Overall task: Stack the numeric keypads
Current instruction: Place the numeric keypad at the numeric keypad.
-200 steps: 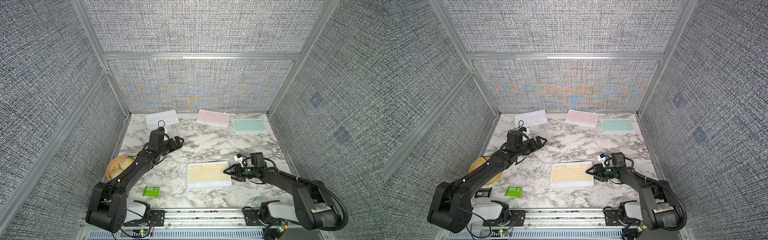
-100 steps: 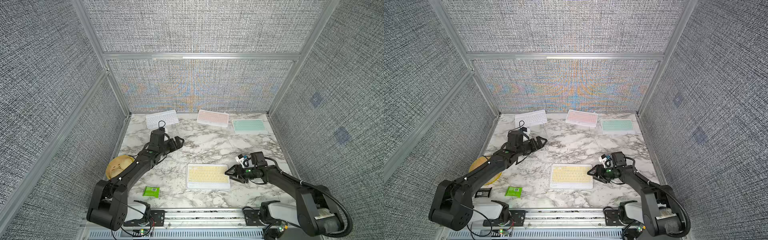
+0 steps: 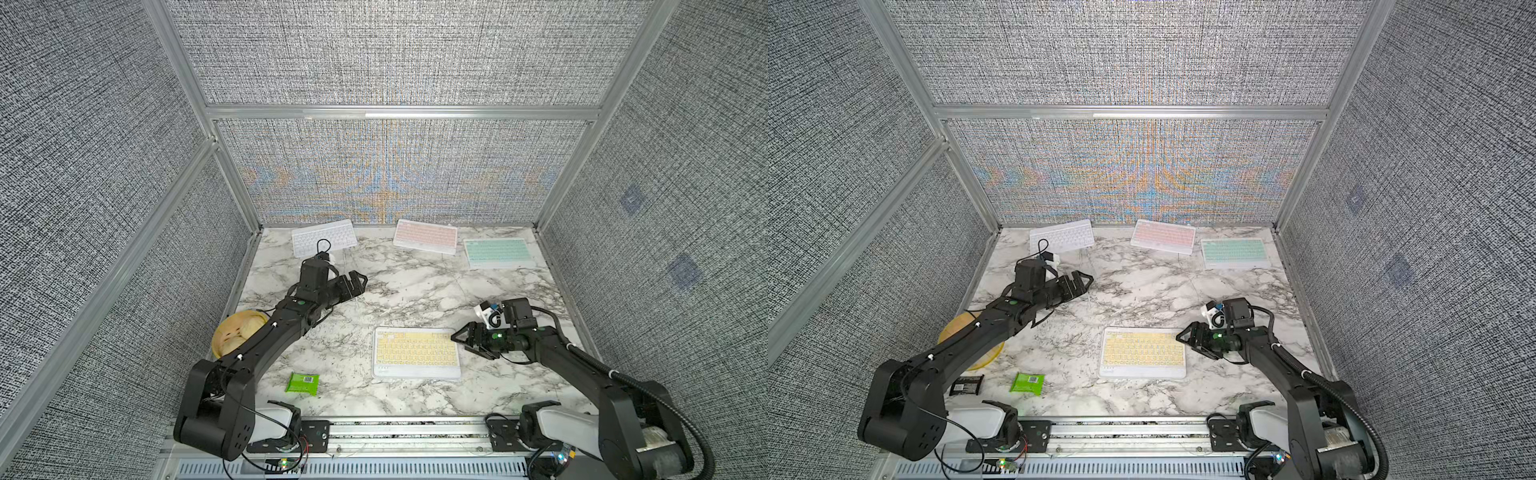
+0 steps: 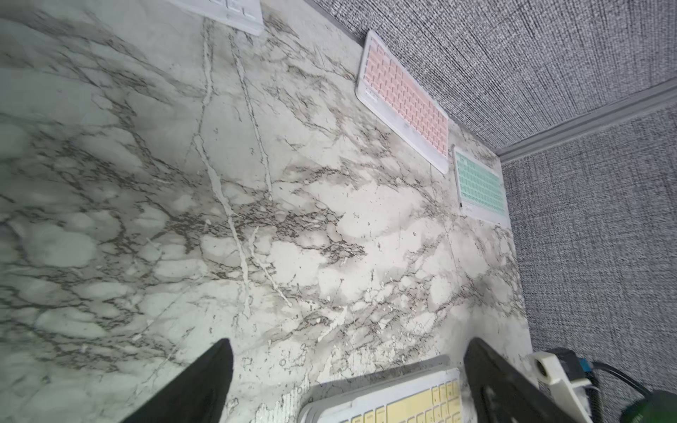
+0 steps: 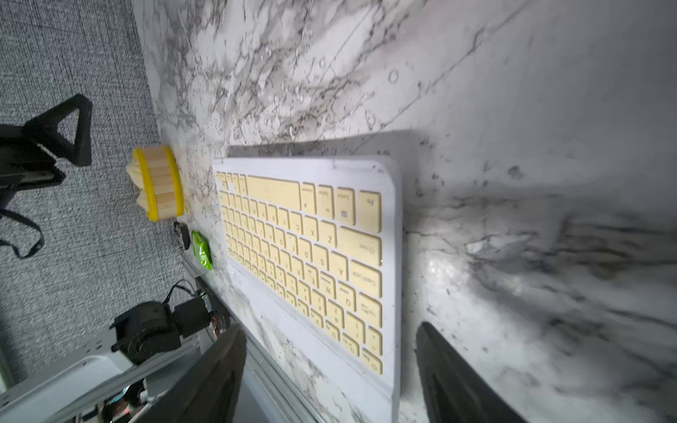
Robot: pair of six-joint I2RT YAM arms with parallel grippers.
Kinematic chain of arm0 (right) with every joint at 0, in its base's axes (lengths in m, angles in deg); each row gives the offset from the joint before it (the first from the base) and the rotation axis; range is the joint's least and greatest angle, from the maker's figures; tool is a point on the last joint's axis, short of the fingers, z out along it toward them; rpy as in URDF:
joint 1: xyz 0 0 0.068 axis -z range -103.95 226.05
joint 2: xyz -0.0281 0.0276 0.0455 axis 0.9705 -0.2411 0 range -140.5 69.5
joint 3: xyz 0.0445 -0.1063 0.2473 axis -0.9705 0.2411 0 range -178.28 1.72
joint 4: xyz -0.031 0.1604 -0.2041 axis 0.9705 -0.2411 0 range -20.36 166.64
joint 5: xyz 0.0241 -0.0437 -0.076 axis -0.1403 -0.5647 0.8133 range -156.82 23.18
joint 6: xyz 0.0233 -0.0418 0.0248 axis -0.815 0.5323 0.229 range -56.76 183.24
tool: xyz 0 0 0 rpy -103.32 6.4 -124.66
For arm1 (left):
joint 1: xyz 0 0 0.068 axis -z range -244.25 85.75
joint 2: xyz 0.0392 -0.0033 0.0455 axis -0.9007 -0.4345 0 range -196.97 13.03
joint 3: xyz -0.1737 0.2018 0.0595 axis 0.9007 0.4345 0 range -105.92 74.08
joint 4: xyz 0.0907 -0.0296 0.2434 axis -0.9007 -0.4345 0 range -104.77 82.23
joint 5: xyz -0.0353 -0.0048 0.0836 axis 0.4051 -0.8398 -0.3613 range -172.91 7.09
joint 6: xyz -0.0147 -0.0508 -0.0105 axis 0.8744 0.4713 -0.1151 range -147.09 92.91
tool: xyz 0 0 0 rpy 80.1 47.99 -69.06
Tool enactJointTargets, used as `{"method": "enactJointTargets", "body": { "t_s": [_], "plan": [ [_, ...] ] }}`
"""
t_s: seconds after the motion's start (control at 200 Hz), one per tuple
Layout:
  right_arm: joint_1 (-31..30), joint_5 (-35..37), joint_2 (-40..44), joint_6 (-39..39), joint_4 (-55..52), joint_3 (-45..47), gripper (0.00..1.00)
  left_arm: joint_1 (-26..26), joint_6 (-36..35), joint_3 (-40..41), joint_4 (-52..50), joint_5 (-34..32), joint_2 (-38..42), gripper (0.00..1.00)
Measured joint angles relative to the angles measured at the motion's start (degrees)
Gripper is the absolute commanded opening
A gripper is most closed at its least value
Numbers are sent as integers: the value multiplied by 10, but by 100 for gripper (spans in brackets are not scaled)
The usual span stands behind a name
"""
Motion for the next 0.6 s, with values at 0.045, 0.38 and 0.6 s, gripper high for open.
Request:
{"method": "enactJointTargets", "body": {
  "t_s": [0.045,0.38,0.6],
  "plan": [
    [-1,20,4,-7,5,-6,84,-1,-7,-14,-9,-12,-11,99],
    [-4,162,-81,-40,82,-145,95,-10,-58,-198,-69,-65,-201,99],
    [-4,193,-249,-47,135,-299,99,-11,-64,-358,-61,-13,-368,99]
  ]
}}
